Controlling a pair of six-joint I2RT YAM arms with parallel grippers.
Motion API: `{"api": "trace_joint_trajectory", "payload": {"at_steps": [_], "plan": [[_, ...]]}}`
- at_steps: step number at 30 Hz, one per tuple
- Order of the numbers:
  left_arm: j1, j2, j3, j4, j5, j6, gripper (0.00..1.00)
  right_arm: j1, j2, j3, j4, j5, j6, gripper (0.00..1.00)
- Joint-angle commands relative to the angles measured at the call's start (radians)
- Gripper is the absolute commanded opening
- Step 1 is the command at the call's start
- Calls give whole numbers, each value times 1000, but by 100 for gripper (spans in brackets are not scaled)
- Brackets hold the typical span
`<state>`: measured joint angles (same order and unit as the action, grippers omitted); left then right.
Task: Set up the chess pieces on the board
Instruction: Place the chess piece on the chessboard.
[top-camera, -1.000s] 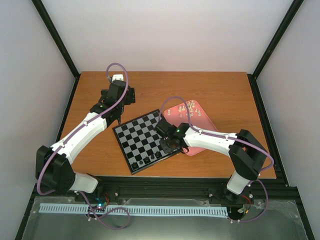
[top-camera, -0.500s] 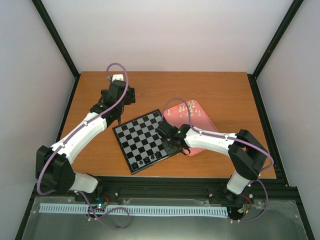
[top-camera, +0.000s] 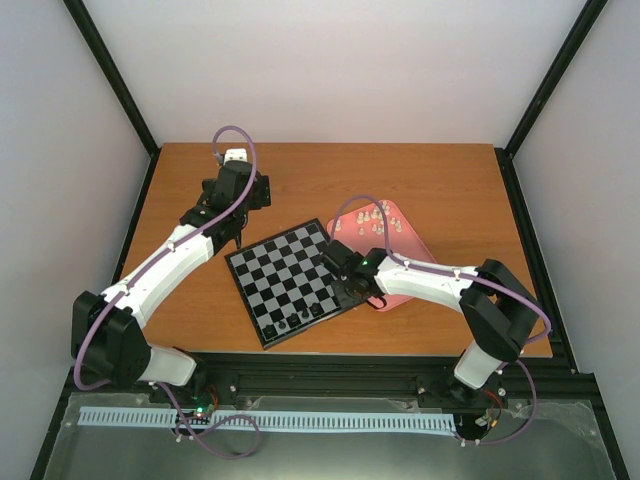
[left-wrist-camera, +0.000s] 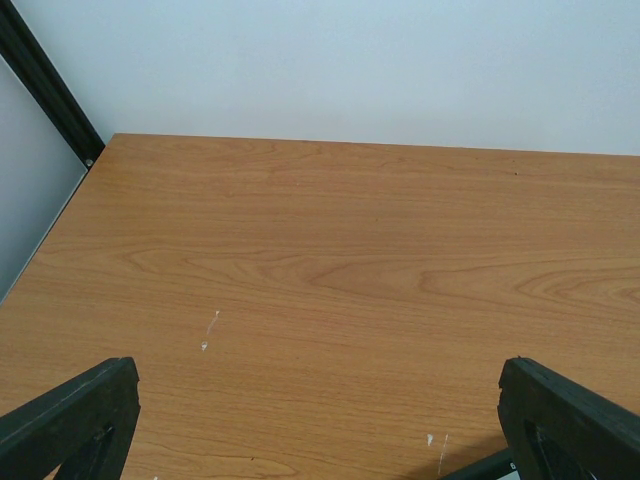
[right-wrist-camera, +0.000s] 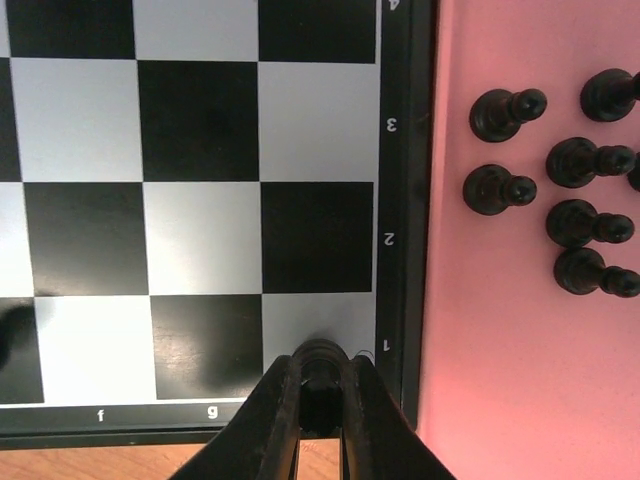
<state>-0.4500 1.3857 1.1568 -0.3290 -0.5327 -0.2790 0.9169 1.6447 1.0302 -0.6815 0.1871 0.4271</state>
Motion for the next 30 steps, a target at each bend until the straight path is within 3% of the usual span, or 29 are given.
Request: {"api": "trace_joint_trajectory", "payload": {"at_steps": [1, 25, 30], "plan": [[-9, 7, 44, 16, -15, 18, 100, -17, -17, -13, 27, 9, -2, 10], [-8, 15, 43, 16, -14, 15, 100, -24, -4, -33, 47, -19, -5, 16], [-9, 11, 43, 15, -15, 17, 100, -24, -51, -36, 54, -20, -10, 38]]}}
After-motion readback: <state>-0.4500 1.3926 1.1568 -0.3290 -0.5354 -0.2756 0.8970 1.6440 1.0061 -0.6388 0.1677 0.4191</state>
